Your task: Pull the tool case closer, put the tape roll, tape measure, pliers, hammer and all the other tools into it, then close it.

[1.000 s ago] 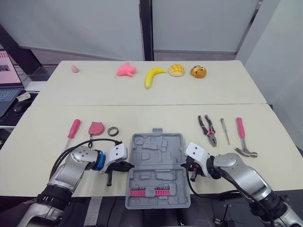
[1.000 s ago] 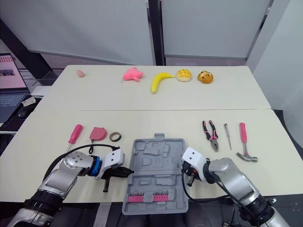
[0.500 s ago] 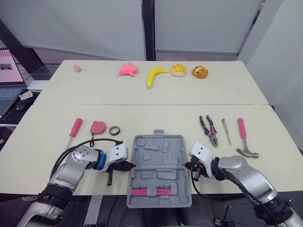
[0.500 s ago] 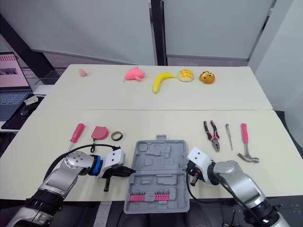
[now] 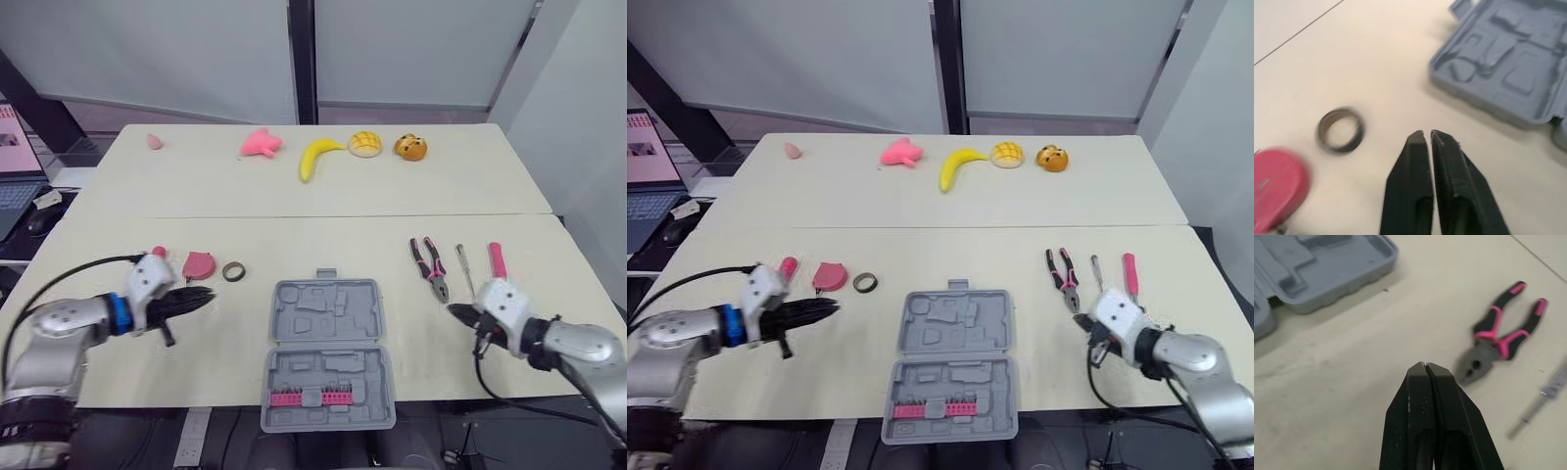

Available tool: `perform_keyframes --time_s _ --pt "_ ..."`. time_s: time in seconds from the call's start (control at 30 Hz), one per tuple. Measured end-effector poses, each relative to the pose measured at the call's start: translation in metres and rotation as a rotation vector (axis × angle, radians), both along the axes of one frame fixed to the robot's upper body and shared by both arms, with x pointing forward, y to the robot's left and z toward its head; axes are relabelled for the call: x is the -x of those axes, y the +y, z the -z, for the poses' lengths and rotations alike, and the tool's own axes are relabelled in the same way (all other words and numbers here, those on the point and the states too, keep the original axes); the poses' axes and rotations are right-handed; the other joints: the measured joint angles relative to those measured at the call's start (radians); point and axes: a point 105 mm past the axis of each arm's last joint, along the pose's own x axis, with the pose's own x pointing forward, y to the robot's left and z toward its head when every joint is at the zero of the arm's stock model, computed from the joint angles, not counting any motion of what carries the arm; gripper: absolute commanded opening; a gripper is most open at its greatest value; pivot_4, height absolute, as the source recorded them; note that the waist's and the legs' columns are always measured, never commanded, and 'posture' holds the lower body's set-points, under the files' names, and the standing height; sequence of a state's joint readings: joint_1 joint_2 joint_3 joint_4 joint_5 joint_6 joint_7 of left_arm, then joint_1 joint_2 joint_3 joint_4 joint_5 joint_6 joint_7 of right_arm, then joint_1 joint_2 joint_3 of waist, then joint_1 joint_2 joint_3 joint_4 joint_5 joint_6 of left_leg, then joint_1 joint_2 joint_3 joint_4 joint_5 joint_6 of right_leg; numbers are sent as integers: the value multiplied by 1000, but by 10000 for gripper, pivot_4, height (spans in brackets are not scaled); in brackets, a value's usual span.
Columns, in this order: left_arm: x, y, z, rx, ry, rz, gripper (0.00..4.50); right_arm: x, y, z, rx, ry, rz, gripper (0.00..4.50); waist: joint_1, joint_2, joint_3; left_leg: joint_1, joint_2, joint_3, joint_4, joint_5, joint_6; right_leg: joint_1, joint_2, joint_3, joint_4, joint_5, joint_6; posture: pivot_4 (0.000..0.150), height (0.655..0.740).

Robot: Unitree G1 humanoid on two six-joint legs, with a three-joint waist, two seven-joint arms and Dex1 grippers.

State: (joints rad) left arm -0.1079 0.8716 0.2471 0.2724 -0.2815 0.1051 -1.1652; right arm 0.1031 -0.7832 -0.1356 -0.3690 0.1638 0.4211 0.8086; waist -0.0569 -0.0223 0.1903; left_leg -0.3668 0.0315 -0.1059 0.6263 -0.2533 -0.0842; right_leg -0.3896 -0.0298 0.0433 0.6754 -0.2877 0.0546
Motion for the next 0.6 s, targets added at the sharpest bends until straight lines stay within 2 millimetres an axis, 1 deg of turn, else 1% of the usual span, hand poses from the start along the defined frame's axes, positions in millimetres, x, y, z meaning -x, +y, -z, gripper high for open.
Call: perform_keyframes --time_s 0.03,0.1,0.13,0.17,0.27,0.3,0.33,0.37,0.47,0.57,0.6 --pt "4 12 -1 -1 4 -40 15276 0 -6 -6 -3 -9 10 5817 0 0 0 0 0 0 0 0 0 0 0 0 0 0 0 1500 7400" --pt "11 33 -4 11 2 -121 21819 0 -16 -17 -7 -18 15 10621 2 0 0 0 0 0 0 0 0 0 0 0 0 0 0 1500 7400" --pt "15 44 -3 13 11 -165 24259 1 -22 -21 -7 -21 20 12326 3 0 0 0 0 0 0 0 0 1 0 0 0 0 0 1500 7400" --pt "21 55 -1 15 23 -213 27792 2 -28 -25 -6 -18 26 14614 3 0 0 0 0 0 0 0 0 0 0 0 0 -1 -1 1500 7400" --pt "42 89 6 40 74 -359 37367 10 -51 -30 10 19 57 20060 3 0 0 0 0 0 -1 0 0 0 0 0 0 -1 -1 1500 7400" --pt "48 96 7 52 85 -396 40172 13 -57 -29 16 36 63 21929 3 0 0 0 0 0 -1 0 0 0 0 0 -1 -1 -1 1500 7400" --pt "54 102 9 56 101 -425 44005 16 -62 -29 25 55 63 24422 3 0 0 1 0 0 -1 0 0 0 -1 0 -1 -1 -2 1500 7400" --pt "60 107 12 55 116 -445 45000 19 -67 -28 32 70 65 26482 3 -1 1 1 0 0 -2 0 0 0 -1 0 -1 -1 -2 1500 7400" --pt "70 113 19 51 152 -470 45000 26 -78 -25 54 109 67 33823 5 -1 1 1 0 1 -2 0 0 0 -1 0 -1 -2 -4 1500 7400" --pt "73 114 21 49 163 -485 45000 32 -84 -23 65 135 67 43984 7 -1 1 1 0 1 -1 0 0 0 -1 0 -1 -4 -7 1500 7400" --pt "74 114 21 49 166 -489 45000 32 -86 -23 65 135 71 44574 7 -1 1 1 0 1 -1 0 0 0 -1 0 -1 -4 -7 1500 7400"
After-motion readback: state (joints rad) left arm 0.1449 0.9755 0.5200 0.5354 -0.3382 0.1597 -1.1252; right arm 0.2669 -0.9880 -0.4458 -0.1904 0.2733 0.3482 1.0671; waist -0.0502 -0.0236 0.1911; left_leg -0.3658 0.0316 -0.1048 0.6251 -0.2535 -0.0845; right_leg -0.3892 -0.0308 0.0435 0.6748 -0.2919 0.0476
